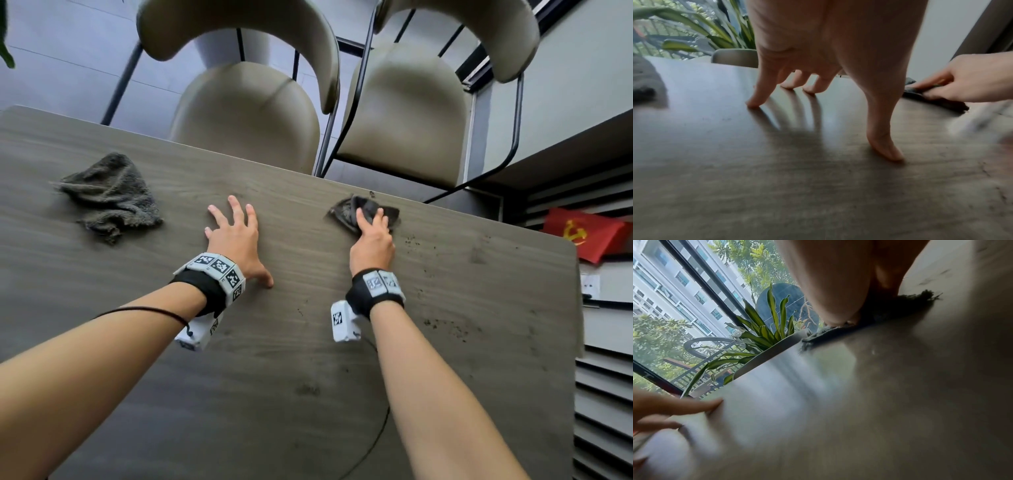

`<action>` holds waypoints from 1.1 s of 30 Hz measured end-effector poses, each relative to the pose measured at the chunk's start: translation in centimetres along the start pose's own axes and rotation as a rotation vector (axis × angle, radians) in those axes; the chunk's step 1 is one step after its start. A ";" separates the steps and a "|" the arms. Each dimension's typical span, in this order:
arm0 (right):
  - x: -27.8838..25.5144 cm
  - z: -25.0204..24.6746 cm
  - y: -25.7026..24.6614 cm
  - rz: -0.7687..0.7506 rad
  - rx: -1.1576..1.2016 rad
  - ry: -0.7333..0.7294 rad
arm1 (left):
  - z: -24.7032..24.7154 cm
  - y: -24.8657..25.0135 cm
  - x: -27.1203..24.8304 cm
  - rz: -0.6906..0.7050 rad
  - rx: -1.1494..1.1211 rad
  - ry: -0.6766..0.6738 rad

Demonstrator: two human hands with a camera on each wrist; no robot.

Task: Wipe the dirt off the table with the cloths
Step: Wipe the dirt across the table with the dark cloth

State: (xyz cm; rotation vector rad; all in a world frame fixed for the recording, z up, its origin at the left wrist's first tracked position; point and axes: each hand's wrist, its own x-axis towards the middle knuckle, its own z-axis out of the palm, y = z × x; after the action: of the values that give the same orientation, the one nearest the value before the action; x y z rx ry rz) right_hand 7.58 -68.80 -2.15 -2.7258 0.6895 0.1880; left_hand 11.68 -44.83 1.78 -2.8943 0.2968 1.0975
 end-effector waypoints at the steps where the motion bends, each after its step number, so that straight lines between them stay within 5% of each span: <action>1: 1.6 0.0 -0.5 -0.005 -0.011 0.007 | 0.1 -0.1 0.0 0.000 -0.020 -0.001; 11: 9.2 -3.4 -2.2 0.007 0.267 0.104 | 0.1 -0.3 -0.2 0.000 -0.091 -0.020; 16: 2.6 -2.6 0.4 -0.153 0.307 0.227 | -0.1 0.0 -0.3 -0.016 -0.117 -0.023; 23: -10.3 2.6 0.9 -0.069 0.200 0.074 | 0.3 0.3 -0.2 -0.040 -0.133 -0.010; 33: 2.2 1.2 -1.7 -0.143 0.109 0.093 | 0.3 0.4 0.1 -0.049 -0.149 -0.038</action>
State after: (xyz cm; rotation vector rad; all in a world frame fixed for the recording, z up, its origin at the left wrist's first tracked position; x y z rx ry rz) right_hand 10.29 -67.97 -3.26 -2.6788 0.5107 -0.0099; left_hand 11.46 -45.17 1.51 -2.9860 0.1480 1.2156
